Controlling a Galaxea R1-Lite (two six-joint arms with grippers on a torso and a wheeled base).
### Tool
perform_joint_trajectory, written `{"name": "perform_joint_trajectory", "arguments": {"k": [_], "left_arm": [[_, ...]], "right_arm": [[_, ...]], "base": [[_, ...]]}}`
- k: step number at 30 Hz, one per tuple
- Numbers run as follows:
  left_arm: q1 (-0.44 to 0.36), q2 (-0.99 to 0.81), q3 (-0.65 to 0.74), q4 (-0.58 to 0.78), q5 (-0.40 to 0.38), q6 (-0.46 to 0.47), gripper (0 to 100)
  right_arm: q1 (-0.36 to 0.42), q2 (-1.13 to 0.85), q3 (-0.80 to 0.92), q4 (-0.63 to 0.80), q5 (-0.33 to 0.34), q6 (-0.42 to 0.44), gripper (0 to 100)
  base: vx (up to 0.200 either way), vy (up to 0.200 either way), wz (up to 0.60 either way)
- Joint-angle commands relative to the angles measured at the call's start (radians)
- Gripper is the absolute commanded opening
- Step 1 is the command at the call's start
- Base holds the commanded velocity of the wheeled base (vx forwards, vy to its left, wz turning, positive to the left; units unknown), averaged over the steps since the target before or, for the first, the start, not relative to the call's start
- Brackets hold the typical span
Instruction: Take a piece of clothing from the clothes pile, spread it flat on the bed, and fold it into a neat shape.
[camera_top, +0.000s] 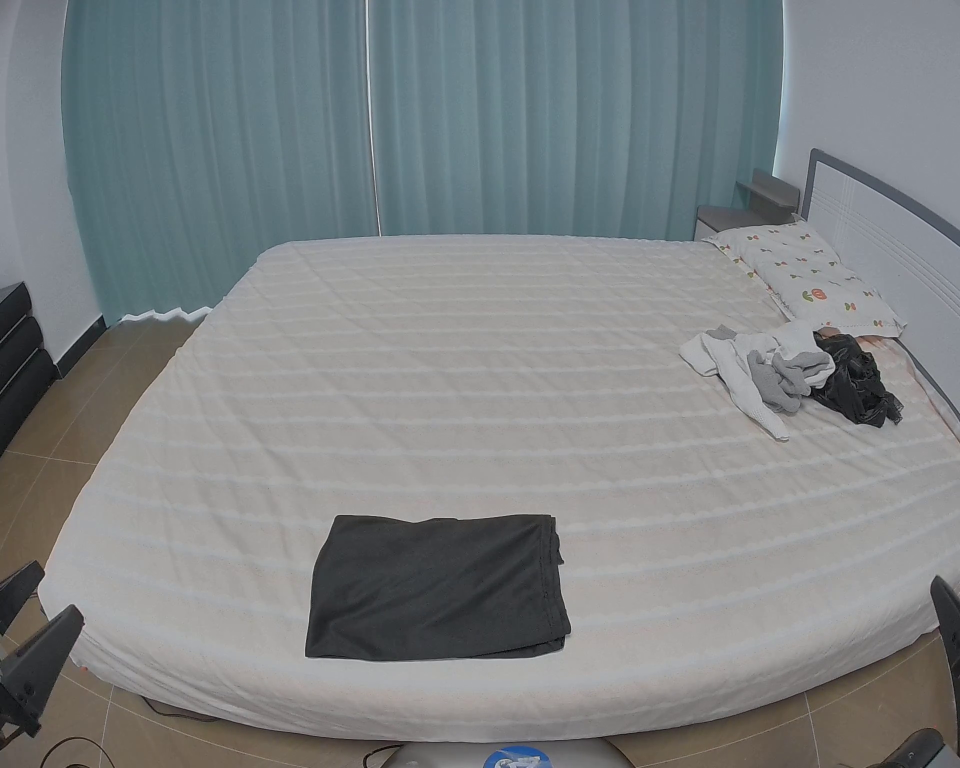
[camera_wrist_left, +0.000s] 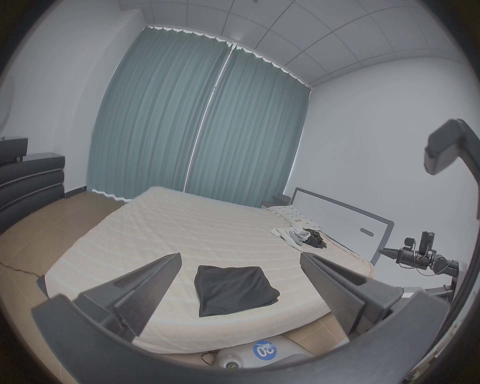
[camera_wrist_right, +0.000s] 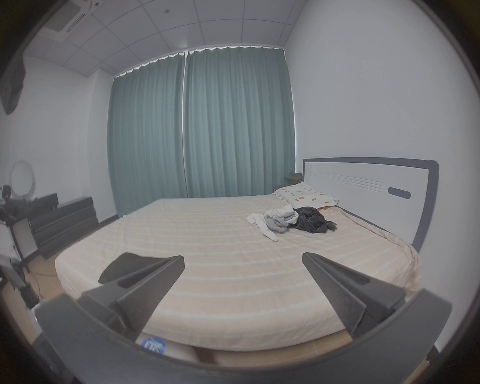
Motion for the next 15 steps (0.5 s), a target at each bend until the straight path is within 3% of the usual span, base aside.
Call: {"name": "perform_joint_trajectory", "arguments": {"k": [1, 10, 15], "left_arm": [[-0.002, -0.18, 0.009, 0.051, 0.001, 0.029, 100], [0.004, -0.326, 0.092, 0.103, 0.003, 0.052, 100], [0.019, -0.393, 0.139, 0.113, 0.036, 0.147, 100]], "right_arm": [[-0.015, -0.243, -0.055, 0.158, 0.015, -0.069, 100], [-0.02, -0.246, -0.027, 0.133, 0.009, -0.091, 100], [-0.02, -0.246, 0.027, 0.113, 0.002, -0.143, 100]], "base": [[0.0, 0.0, 0.0], [0.0, 0.0, 0.0], [0.0, 0.0, 0.0]]}}
